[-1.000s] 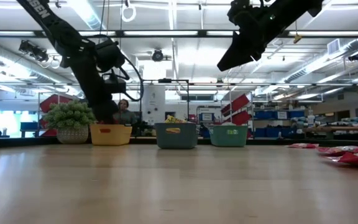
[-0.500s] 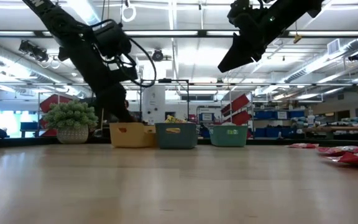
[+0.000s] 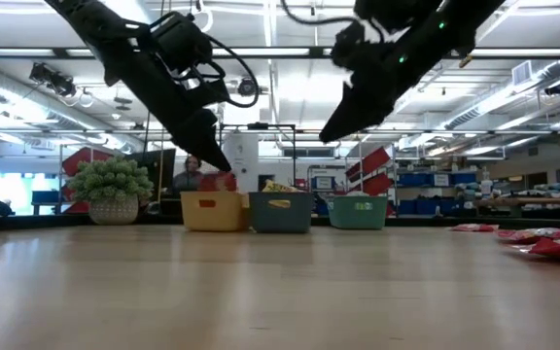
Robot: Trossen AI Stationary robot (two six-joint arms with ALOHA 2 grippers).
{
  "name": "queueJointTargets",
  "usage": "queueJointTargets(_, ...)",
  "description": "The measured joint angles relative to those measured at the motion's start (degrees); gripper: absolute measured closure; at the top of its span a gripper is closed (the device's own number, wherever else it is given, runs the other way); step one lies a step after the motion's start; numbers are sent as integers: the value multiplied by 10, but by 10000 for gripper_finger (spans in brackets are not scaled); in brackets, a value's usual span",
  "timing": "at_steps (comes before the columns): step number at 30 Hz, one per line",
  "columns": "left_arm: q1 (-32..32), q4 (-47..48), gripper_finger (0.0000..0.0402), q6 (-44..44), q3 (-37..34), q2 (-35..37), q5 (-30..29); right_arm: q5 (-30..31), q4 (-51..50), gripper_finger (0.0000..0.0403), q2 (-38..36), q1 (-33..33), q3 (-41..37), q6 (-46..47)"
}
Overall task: Sort candy
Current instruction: Put the red candy pack into the yellow bin, then adjust the bins
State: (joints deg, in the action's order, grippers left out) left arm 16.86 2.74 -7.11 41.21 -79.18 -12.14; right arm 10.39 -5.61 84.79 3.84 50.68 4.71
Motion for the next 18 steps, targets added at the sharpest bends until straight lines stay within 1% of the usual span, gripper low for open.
queueJointTargets(5, 0, 47, 306, -4, 19, 0, 3, -1, 53, 381, 53, 0, 0, 0)
queueJointTargets(8, -1, 62, 304, -16, 20, 1, 3, -21, 90, 399, 86, 0, 0, 0)
queueJointTargets(10, -5, 69, 317, -17, 20, 8, 12, -43, 118, 397, 110, 2, 0, 0)
queueJointTargets(12, -10, 79, 342, -17, 20, 23, 40, -62, 139, 396, 132, 4, 0, 0)
queueJointTargets(15, -21, 92, 387, -17, 20, 43, 92, -60, 166, 400, 159, 9, 0, 0)
queueJointTargets(18, -38, 101, 394, -17, 14, 56, 120, -57, 179, 402, 179, 22, 8, 0)
